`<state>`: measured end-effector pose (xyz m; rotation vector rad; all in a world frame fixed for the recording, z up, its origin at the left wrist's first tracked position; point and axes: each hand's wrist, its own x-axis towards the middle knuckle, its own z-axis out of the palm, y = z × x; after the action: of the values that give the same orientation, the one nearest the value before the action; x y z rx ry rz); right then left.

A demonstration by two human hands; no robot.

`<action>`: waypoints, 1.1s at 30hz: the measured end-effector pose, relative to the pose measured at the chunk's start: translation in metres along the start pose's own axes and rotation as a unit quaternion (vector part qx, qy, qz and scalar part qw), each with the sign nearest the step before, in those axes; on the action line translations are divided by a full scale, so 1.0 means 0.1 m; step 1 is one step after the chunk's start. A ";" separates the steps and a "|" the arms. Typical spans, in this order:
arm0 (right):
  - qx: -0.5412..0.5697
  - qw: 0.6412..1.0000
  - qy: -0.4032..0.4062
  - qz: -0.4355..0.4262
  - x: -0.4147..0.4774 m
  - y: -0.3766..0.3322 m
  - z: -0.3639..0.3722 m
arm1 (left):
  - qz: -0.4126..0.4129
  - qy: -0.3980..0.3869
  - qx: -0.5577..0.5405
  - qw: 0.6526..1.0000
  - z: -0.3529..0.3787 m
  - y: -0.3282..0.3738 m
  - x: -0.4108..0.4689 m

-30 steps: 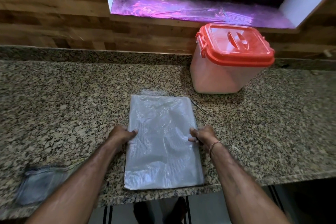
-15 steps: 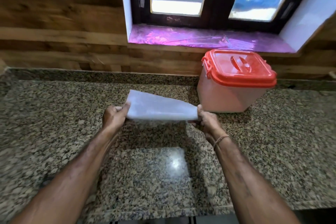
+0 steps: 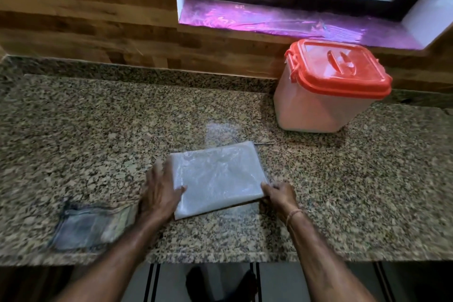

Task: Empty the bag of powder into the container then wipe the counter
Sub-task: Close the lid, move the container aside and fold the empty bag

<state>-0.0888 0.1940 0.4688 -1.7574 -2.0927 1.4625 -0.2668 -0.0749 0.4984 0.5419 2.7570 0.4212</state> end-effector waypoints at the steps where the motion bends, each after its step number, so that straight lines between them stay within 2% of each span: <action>1: -0.005 1.000 0.007 -0.002 -0.01 -0.01 -0.02 | 0.075 -0.019 0.034 0.996 0.01 0.03 0.03; 3: -0.001 0.999 0.028 0.017 -0.03 -0.07 -0.06 | 0.161 -0.084 0.081 0.980 0.06 0.06 0.10; 5: 0.092 0.994 0.043 0.042 -0.09 -0.12 -0.06 | 0.155 -0.135 0.104 0.973 0.14 0.09 0.09; 7: 0.237 0.969 0.013 0.070 -0.20 -0.16 0.01 | 0.144 -0.129 0.126 0.973 0.17 0.13 0.03; 9: 0.298 0.949 -0.048 0.089 -0.36 -0.18 0.13 | 0.143 -0.107 0.141 0.974 0.18 0.20 -0.02; 12: 0.274 0.952 -0.106 0.082 -0.53 -0.16 0.33 | 0.130 -0.084 0.123 0.980 0.19 0.31 -0.06; 14: 0.178 0.978 -0.095 0.052 -0.48 -0.12 0.39 | 0.122 -0.067 0.093 0.986 0.19 0.38 -0.05; 16: 0.098 0.990 -0.087 0.042 -0.43 -0.13 0.34 | 0.083 -0.055 0.026 0.995 0.18 0.42 0.02; 18: 0.113 0.985 -0.123 0.038 -0.41 -0.16 0.27 | 0.013 -0.068 -0.071 0.995 0.11 0.46 0.10; 20: 0.160 0.971 -0.175 0.026 -0.46 -0.19 0.19 | -0.057 -0.131 -0.173 0.974 0.07 0.44 0.23; 23: 0.172 0.960 -0.220 0.012 -0.55 -0.27 0.07 | -0.117 -0.253 -0.321 0.905 0.00 0.32 0.40; 26: 0.157 0.954 -0.254 0.010 -0.55 -0.36 -0.06 | -0.144 -0.312 -0.351 0.871 -0.15 0.24 0.39; 29: 0.164 0.948 -0.271 0.024 -0.54 -0.53 -0.17 | -0.144 -0.334 -0.413 0.835 -0.30 0.28 0.36; 33: 0.256 0.933 -0.248 0.049 -0.53 -0.77 -0.19 | -0.132 -0.271 -0.482 0.823 -0.49 0.40 0.38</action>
<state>-0.1168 0.1713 0.5572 -1.4051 -1.5540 2.4106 -0.3045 -0.0353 0.5475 -0.0094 1.7055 1.2417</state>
